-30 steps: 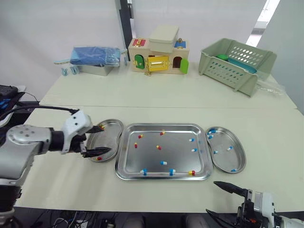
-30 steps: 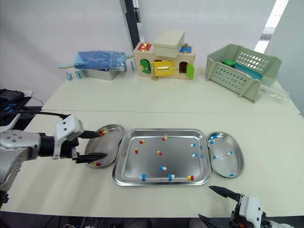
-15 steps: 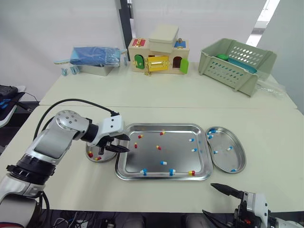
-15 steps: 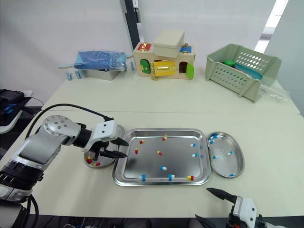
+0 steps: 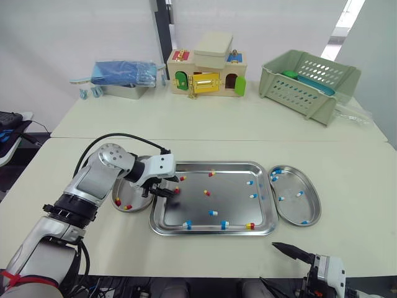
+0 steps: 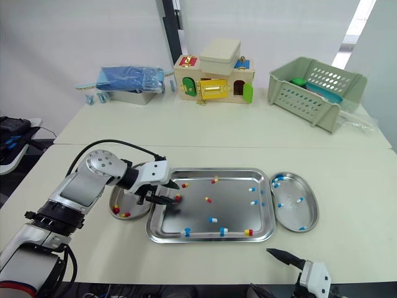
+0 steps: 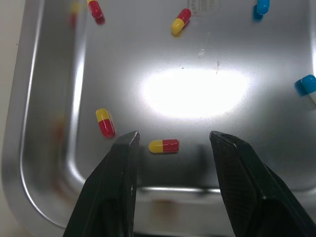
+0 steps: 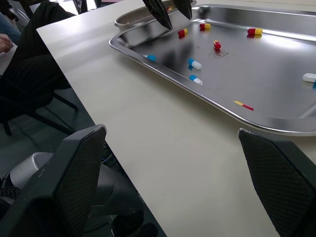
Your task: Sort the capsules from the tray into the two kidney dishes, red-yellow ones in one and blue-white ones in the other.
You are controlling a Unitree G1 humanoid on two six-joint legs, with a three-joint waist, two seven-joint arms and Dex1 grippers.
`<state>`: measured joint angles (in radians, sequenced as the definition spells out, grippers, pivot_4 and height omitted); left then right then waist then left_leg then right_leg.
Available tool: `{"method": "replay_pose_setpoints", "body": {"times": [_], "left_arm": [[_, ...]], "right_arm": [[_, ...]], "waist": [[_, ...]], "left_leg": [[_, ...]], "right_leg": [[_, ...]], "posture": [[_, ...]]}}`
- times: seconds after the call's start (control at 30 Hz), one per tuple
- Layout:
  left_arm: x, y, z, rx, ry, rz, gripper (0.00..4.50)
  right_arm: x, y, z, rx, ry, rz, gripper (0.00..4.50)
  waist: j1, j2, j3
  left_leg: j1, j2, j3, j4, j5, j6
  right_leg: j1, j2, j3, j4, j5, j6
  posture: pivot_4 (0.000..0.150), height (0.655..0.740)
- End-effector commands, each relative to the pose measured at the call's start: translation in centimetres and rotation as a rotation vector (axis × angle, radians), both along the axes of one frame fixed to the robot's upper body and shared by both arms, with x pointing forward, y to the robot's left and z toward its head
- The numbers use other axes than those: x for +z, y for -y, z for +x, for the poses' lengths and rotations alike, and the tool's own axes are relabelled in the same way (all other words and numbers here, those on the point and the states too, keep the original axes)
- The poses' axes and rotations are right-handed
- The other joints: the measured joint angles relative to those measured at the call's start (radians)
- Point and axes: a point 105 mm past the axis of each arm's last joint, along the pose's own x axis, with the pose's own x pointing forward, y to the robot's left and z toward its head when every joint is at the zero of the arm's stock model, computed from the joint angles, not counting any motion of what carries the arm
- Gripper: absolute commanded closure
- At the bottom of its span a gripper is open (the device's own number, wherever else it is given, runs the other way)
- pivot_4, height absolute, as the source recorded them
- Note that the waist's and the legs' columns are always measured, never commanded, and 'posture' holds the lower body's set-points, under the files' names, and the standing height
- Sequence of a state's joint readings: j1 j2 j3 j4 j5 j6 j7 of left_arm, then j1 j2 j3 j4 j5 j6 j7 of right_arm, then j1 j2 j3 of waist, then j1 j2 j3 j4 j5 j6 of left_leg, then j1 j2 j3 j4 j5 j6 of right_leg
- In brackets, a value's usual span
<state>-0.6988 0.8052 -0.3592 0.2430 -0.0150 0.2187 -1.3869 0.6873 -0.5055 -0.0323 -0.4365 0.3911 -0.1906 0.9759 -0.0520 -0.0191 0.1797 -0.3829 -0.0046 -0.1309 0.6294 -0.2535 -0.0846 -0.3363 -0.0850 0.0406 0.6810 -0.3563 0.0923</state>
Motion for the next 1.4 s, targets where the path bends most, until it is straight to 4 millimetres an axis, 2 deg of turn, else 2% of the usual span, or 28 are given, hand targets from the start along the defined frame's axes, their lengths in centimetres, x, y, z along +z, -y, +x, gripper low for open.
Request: {"method": "replay_pose_setpoints", "body": {"times": [0.03, 0.43, 0.83, 1.03, 1.3, 1.4], "left_arm": [[0.1, -0.1, 0.4, 0.016, 0.009, 0.012, 2.22], [-0.7, 0.2, 1.1, 0.037, 0.0, 0.046, 2.22], [-0.7, 0.4, 0.4, 0.003, -0.023, 0.063, 2.22], [-0.7, 0.5, 0.2, -0.001, -0.026, 0.068, 4.02], [-0.5, 0.6, 0.3, -0.003, -0.019, 0.068, 4.02], [0.3, 0.7, 0.0, -0.012, -0.017, 0.042, 4.02]], "right_arm": [[0.8, -0.4, -0.1, 0.011, 0.039, 0.002, 0.0], [0.7, -0.6, 0.0, 0.01, 0.036, 0.001, 0.0], [0.7, -0.7, 0.0, 0.006, 0.03, 0.003, 0.0], [0.7, -0.7, 0.0, 0.0, 0.026, 0.003, 0.0], [0.9, -0.8, 0.1, -0.004, 0.028, 0.007, 0.0], [1.1, -1.0, 0.1, 0.0, 0.031, 0.009, 0.0]], "waist": [[0.001, 0.0, 0.0], [0.001, 0.0, 0.0], [0.001, 0.0, 0.0], [0.001, 0.0, 0.0], [0.001, 0.0, 0.0], [0.001, 0.0, 0.0]], "left_leg": [[0.0, 0.0, 0.0, 0.0, 0.0, 0.0], [0.0, 0.0, 0.0, 0.0, 0.0, 0.0], [0.0, 0.0, 0.0, 0.0, 0.0, 0.0], [0.0, 0.0, -0.001, 0.0, 0.0, 0.0], [0.0, 0.0, 0.0, 0.0, 0.0, 0.0], [0.0, 0.0, 0.0, 0.0, 0.0, 0.0]], "right_leg": [[0.0, 0.0, 0.0, 0.0, 0.0, 0.0], [0.0, 0.0, 0.0, 0.0, 0.0, 0.0], [0.0, 0.0, 0.0, 0.0, 0.0, 0.0], [0.0, 0.0, 0.0, 0.0, 0.0, 0.0], [0.0, 0.0, 0.0, 0.0, 0.0, 0.0], [0.0, 0.0, 0.0, 0.0, 0.0, 0.0]], "posture": [[0.15, 0.74], [0.15, 0.74], [0.15, 0.74], [0.15, 0.74], [0.15, 0.74], [0.15, 0.74]]}}
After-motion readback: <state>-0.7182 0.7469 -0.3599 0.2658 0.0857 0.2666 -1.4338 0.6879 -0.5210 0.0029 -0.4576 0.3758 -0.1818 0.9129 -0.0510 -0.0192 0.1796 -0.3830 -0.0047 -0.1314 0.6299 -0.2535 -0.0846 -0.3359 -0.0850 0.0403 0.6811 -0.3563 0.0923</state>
